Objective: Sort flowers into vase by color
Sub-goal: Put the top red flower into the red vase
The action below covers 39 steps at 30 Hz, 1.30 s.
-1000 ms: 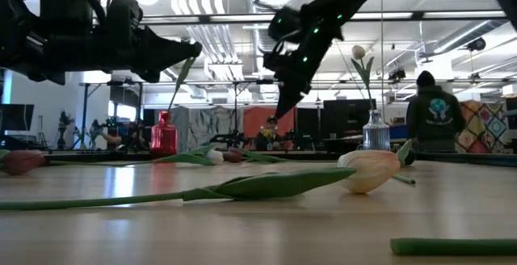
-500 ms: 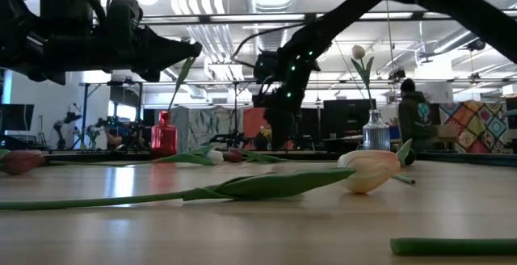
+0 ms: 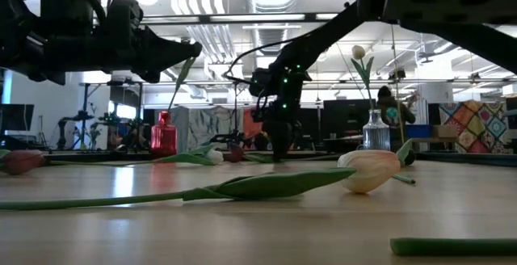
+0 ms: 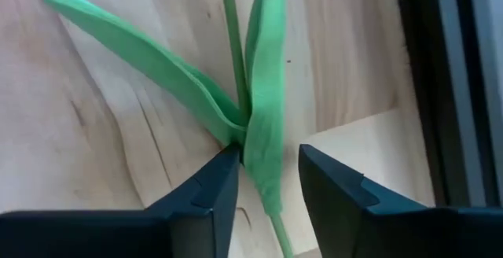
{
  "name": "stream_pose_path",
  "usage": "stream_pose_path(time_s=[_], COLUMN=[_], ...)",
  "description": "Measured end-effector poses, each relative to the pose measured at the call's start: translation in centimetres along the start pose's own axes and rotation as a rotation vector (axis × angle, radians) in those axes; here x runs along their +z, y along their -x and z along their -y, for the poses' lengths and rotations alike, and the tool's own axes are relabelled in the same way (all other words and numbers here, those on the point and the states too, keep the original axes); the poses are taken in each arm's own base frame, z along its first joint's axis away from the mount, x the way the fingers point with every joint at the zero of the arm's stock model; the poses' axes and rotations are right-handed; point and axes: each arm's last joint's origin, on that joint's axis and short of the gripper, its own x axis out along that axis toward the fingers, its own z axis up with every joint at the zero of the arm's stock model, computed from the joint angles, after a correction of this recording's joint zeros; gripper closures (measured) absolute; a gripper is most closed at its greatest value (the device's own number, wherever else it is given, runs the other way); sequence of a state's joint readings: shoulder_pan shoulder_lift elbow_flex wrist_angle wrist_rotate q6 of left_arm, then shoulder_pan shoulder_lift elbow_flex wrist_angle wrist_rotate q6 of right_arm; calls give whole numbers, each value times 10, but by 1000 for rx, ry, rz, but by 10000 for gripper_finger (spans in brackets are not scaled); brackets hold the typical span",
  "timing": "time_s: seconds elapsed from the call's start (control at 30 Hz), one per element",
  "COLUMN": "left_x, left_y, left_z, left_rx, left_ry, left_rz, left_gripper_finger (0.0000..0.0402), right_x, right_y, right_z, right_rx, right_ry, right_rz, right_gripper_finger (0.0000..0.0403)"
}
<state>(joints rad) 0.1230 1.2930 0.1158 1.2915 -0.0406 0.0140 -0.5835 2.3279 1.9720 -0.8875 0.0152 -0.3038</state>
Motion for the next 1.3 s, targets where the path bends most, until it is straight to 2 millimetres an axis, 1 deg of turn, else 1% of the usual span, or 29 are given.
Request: stream_pose_path(time_s=[0.13,0.27,0.3,0.4,0.5,0.6,0.73,0.83,0.93,1.07,1.17,1.3], left_x=[0,0,0,1,3,4,5,6,8,13,18,25], left_y=[0,0,0,0,0,0,0,0,1,0,-5,-18], left_z=[0,1,1,1,1,1,2,2,2,2,1,1], left_rx=[-5,-7,-7,-7,-7,-8,-36,-53,-55,-41,-24,-5], left_ry=[1,2,2,2,3,3,3,1,0,9,3,-7], left_rz=[0,1,3,15,28,43,52,68,88,131,150,168], left_gripper_finger=[402,402,402,402,402,402,402,402,402,402,402,394], right_x=[0,1,2,7,14,17,14,4,-10,-30,-45,-62], right_y=[-1,8,11,32,60,80,109,129,141,164,176,187], right_z=[-1,-1,-2,-3,-7,-16,-33,-48,-67,-94,-114,-139], right_rx=[29,46,44,31,30,39,69,77,83,89,113,162], right_ry=[8,21,25,31,33,47,72,90,107,139,154,170], right_rz=[-4,19,29,95,198,290,449,570,682,894,1037,1238], right_gripper_finger=[319,378,384,387,388,389,390,390,390,390,390,390])
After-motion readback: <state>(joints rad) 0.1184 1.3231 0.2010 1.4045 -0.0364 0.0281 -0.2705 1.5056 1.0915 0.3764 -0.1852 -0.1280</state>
